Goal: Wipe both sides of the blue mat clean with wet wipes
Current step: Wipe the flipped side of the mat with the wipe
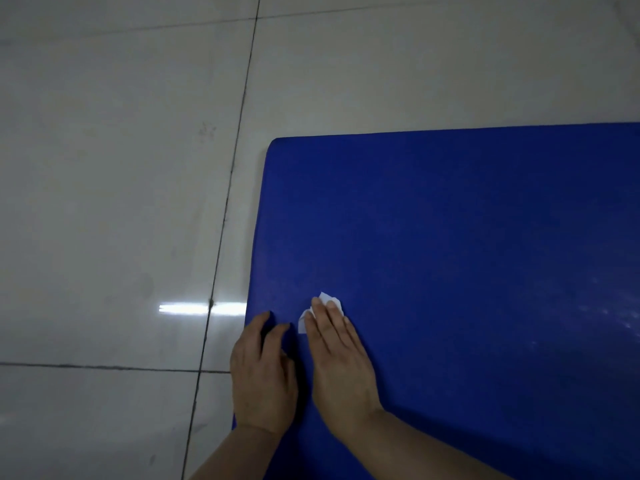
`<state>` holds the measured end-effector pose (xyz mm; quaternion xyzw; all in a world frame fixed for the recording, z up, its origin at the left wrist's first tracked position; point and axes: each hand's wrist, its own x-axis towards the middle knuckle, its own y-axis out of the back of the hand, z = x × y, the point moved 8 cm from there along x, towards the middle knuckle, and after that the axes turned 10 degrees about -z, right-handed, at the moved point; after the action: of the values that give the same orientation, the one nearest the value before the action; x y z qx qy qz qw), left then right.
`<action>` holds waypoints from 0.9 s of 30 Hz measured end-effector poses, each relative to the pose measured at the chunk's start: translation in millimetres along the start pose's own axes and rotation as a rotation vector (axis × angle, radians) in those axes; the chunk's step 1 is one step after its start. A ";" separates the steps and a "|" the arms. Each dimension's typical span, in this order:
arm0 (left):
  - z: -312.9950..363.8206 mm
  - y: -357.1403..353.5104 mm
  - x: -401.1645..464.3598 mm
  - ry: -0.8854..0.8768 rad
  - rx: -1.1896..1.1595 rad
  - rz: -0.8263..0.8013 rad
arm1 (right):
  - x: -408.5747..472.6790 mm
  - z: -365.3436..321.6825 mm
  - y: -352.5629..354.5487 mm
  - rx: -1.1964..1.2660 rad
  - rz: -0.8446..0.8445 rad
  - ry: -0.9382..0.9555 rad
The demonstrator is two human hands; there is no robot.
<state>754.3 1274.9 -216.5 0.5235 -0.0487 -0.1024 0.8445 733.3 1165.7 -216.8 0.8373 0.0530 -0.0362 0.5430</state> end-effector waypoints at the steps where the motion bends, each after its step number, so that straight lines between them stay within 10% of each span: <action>1: 1.1 -1.0 0.7 -0.008 0.003 -0.005 | -0.3 1.9 -0.5 0.011 0.012 0.004; 16: 1.9 -8.3 3.8 -0.004 0.129 -0.049 | 6.6 7.5 -3.4 0.032 -0.074 0.006; 27: 2.6 -0.6 7.3 -0.079 -0.083 -0.013 | 13.3 20.4 15.0 0.106 0.155 -0.046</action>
<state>760.8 1270.7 -216.0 0.4837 -0.0741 -0.1306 0.8623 748.3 1141.6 -213.2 0.8653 -0.0266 -0.0158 0.5002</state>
